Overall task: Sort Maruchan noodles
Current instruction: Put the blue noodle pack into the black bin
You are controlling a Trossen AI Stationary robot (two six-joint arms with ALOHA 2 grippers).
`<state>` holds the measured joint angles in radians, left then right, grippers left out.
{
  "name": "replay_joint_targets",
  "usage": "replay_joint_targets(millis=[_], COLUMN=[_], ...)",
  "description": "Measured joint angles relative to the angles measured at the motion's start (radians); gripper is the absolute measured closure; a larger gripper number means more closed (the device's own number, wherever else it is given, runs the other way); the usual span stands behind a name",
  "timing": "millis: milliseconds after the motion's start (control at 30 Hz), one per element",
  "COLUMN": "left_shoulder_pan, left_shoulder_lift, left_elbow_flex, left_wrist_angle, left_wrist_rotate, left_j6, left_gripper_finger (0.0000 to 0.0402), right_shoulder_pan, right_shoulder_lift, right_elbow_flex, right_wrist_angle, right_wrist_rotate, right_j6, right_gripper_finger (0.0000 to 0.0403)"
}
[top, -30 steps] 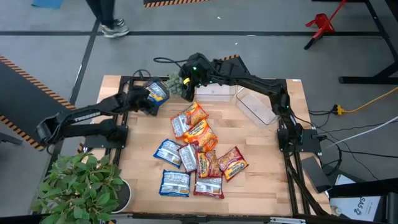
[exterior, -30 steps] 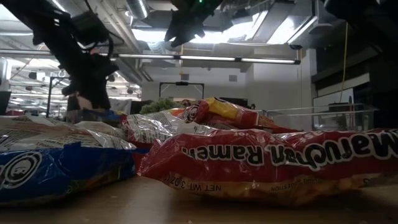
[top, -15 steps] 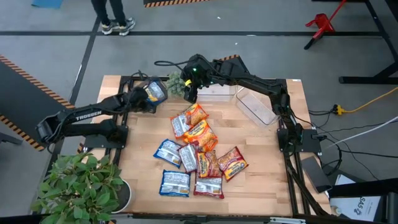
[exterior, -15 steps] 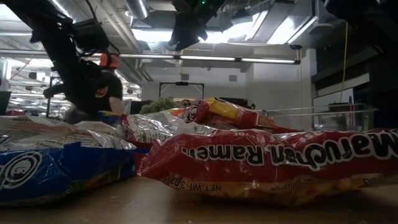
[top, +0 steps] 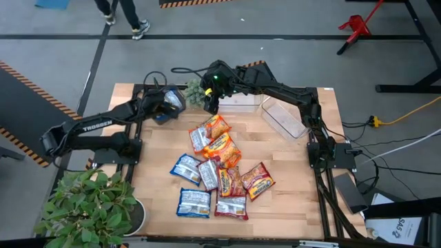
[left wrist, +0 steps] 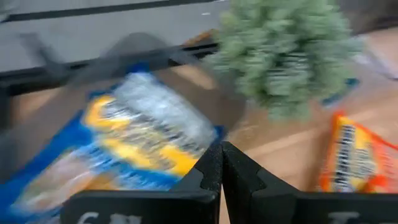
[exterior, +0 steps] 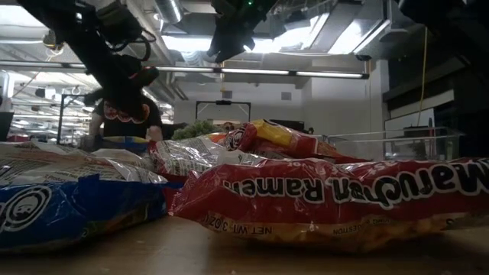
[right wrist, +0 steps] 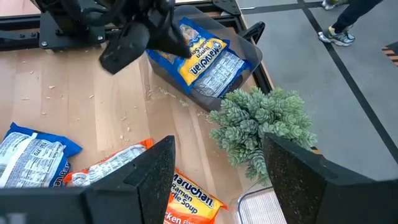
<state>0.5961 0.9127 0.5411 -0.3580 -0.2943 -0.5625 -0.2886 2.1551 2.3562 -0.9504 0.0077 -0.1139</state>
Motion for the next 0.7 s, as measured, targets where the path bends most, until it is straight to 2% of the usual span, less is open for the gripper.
replay_joint_targets(millis=[100,267,400,700], left_shoulder_pan=[0.0,0.001,0.021,0.038], left_shoulder_lift=[0.036,0.132,0.196,0.204], left_elbow_flex=[-0.024,-0.028,-0.028,-0.028], left_wrist_angle=[0.052,0.053,-0.015,-0.056], left_wrist_rotate=[0.069,0.011,-0.087,-0.098], left_j6=[0.027,0.092,0.077,-0.04], left_gripper_finger=[0.0401,0.0401,0.0401,0.0401], right_shoulder_pan=[0.0,0.0,0.001,0.001], right_shoulder_lift=[0.0,0.001,0.002,0.002], right_elbow_flex=[0.0,0.0,0.0,0.0], right_wrist_angle=[-0.003,-0.003,-0.004,-0.051], right_wrist_rotate=[0.0,0.0,0.0,-0.02], right_j6=[0.0,0.0,0.001,0.007], right_gripper_finger=[0.0173,0.0173,0.0173,0.0173])
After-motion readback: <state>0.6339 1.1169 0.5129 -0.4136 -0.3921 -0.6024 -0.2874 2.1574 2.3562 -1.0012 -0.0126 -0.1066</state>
